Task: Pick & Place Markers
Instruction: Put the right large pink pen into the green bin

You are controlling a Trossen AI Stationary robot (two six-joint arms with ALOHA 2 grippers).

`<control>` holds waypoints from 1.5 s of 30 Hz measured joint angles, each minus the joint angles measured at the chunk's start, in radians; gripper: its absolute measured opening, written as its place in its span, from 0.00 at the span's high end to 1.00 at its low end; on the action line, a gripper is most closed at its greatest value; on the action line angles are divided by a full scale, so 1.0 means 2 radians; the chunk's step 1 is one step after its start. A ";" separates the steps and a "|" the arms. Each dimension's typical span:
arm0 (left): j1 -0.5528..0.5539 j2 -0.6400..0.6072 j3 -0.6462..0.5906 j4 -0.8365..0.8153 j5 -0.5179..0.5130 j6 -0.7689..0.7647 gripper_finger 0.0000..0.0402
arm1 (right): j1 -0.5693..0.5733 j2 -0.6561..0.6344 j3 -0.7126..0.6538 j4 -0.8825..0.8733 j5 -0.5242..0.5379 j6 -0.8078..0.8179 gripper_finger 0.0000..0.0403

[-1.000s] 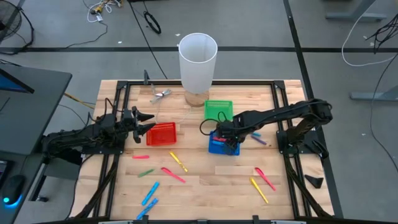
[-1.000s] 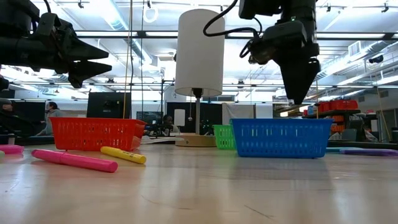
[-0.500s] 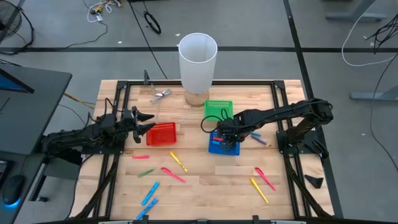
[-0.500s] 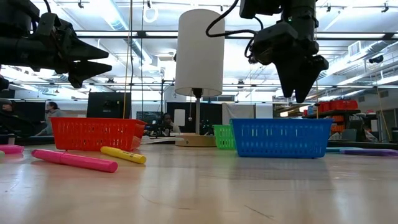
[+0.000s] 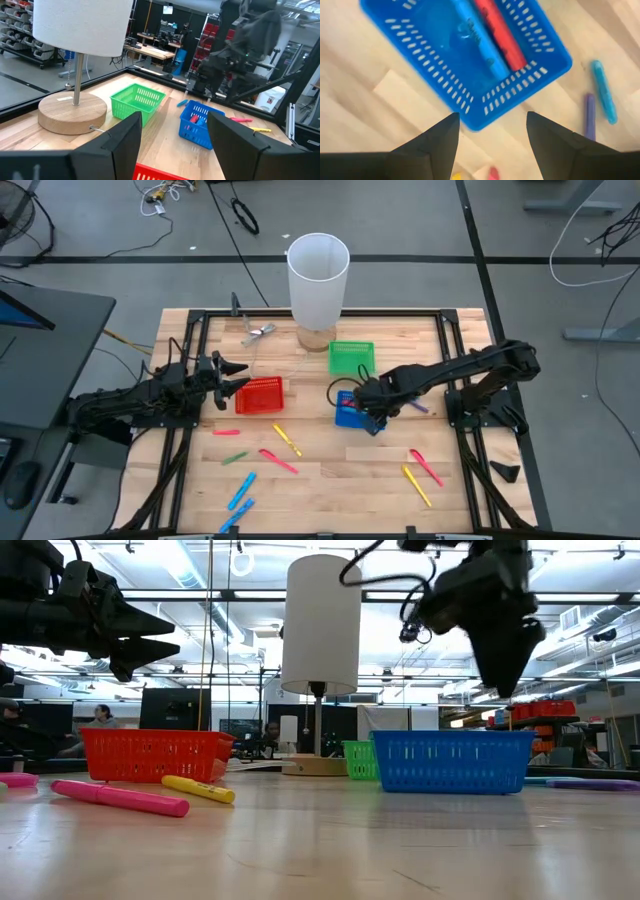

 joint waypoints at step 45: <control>0.000 0.000 0.000 0.000 0.000 0.000 0.42 | 0.354 -0.075 -0.074 -0.022 -0.002 0.310 0.42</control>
